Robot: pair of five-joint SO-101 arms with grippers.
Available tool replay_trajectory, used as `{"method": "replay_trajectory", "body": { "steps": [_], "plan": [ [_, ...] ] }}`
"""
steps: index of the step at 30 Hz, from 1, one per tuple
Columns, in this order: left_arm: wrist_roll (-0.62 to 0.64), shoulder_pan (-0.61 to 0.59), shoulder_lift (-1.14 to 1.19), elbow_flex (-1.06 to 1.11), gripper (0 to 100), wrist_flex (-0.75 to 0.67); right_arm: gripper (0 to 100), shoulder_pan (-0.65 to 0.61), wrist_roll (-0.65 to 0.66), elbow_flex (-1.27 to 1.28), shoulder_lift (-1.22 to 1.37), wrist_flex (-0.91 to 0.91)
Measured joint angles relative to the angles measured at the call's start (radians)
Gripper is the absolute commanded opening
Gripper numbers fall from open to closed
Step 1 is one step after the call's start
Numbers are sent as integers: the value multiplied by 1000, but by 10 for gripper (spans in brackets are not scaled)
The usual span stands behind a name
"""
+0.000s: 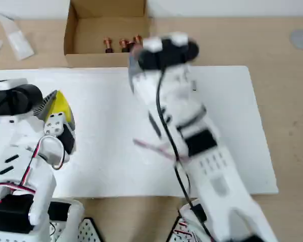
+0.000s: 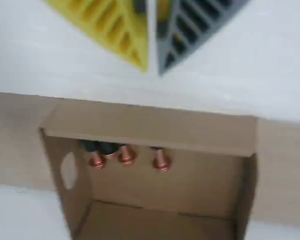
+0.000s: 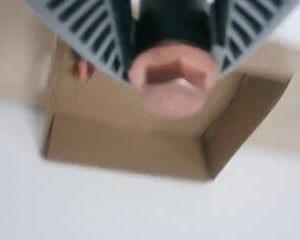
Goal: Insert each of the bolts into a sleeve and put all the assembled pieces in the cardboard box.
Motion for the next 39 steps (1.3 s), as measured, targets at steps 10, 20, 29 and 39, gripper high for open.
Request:
{"method": "replay_trajectory", "body": {
  "steps": [10, 20, 29, 39],
  "plan": [
    [0, -9, 6, 89, 3, 0, 9, 43, 0, -637, 815, -180],
    [0, -18, 6, 129, 3, -2, 12, 72, 37, -1392, 1628, -267],
    [0, -55, 8, 175, 3, -2, 99, 78, 109, -1973, 2070, -3],
    [0, -55, 8, 187, 3, -2, 271, 77, 109, -2203, 2134, 284]
  ]
}}
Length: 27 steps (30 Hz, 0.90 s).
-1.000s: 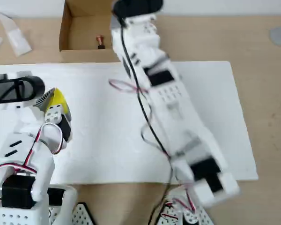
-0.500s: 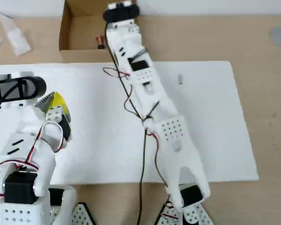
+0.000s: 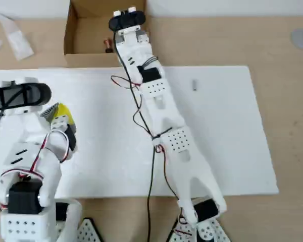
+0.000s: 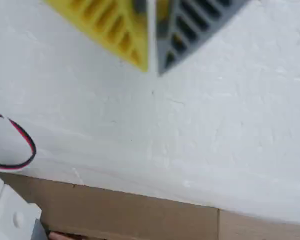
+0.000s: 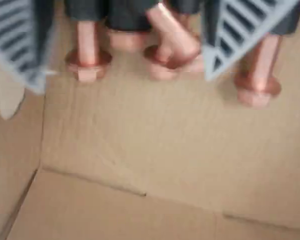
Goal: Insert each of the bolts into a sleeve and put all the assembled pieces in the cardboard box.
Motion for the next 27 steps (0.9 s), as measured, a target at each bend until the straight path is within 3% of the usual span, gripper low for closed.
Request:
{"method": "replay_trajectory", "body": {
  "steps": [8, 14, 20, 27],
  "plan": [
    [-2, 0, -2, 0, 3, 0, 256, 0, 0, -21, -31, 184],
    [-130, 0, -71, 3, 3, 77, 2, 0, 0, -21, -285, 675],
    [-203, 0, -204, 5, 3, 167, 9, 0, 0, -23, -563, 1162],
    [-261, 0, -367, 181, 3, 157, 9, 35, 0, -17, -813, 1221]
  ]
}}
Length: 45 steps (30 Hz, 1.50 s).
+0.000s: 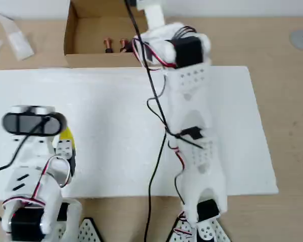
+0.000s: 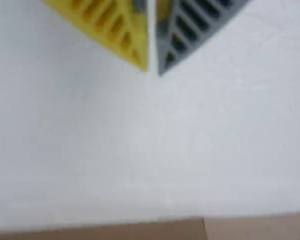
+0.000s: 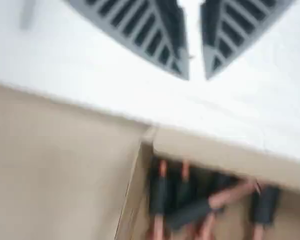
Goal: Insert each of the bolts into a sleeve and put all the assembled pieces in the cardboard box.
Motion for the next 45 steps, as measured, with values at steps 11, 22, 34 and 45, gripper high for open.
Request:
{"method": "replay_trajectory", "body": {
  "steps": [11, 22, 34, 45],
  "plan": [
    [-203, -35, -104, 241, 5, -6, 9, 0, 0, 726, -652, 2],
    [-54, -152, -104, 456, 9, -193, 10, 18, 0, 1745, -1300, -94],
    [167, -161, -101, 586, 7, -212, 10, 181, 0, 2587, -1883, -466],
    [186, -164, -103, 586, 8, -212, 10, 190, 0, 3081, -2503, -546]
  ]
}}
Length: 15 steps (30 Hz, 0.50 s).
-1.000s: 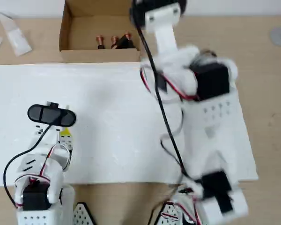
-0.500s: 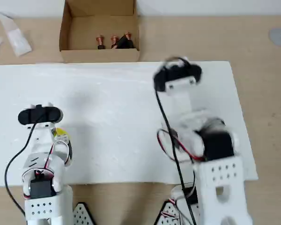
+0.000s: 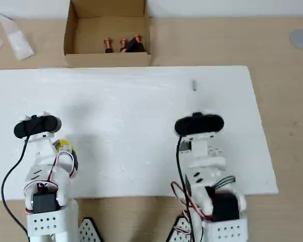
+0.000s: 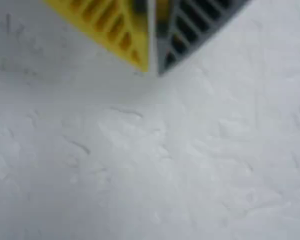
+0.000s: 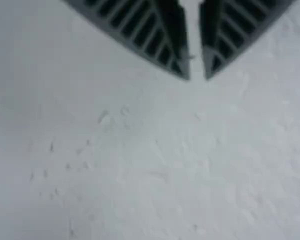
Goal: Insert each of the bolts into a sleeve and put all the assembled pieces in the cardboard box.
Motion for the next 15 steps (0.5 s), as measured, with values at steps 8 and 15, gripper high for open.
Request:
{"method": "replay_trajectory", "body": {
  "steps": [8, 15],
  "plan": [
    [2, 0, 0, 0, 8, 0, 10, 2, 0, 98, -17, 6],
    [2, 0, 0, 0, 8, 0, 10, 2, 0, 166, -17, 6]
  ]
}}
